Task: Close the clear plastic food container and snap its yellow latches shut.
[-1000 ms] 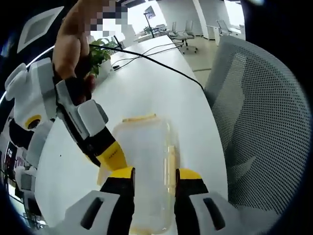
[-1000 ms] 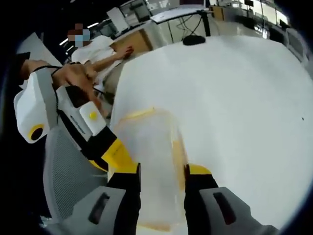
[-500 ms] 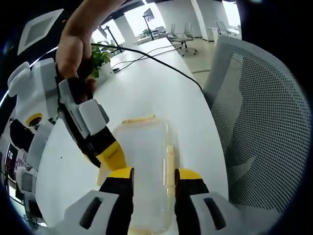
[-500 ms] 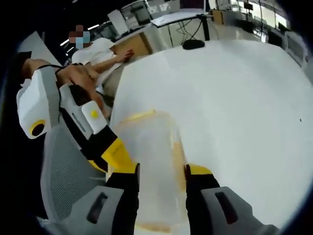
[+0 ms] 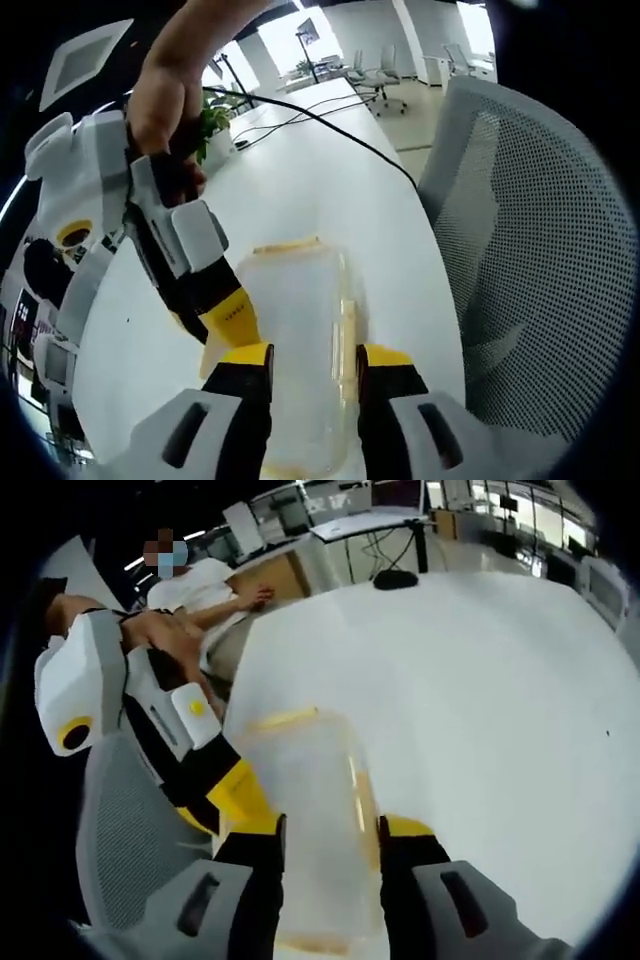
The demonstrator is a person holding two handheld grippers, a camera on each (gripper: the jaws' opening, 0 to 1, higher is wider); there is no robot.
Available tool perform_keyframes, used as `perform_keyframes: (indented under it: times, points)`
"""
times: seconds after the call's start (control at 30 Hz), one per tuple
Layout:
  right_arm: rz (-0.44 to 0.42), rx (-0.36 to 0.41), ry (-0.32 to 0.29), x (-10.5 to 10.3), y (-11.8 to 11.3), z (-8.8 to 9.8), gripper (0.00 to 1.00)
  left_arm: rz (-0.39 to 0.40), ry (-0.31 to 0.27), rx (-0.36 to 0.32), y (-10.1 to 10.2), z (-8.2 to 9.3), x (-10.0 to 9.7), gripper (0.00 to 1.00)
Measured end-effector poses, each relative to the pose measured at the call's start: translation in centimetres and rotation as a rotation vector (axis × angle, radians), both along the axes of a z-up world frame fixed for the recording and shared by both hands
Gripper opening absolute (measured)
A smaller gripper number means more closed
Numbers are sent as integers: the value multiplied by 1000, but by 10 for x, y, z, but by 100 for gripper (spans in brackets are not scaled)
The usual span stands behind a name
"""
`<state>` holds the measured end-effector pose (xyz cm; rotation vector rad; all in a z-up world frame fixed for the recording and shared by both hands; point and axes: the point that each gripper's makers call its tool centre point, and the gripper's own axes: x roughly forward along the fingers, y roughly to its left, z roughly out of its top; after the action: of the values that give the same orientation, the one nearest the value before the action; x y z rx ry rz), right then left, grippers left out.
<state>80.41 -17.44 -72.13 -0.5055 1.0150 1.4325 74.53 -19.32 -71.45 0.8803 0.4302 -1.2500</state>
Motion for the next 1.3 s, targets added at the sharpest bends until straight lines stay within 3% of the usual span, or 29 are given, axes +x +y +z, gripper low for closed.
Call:
perform_keyframes:
  times: [0.6,0.83,1.0,1.3]
  points:
    - [-91,45,-130,13,-19,17,44,126,69,-65,26,12,3,37]
    - [-120,89,-181,4,-26,30,49,215,107,-105,42,15,11,42]
    - [-146,107,-236,1,-32,36,55,295,138,-132,51,16,18,51]
    - [-203,127,-306,-9,-43,43,63,370,167,-164,60,15,22,60]
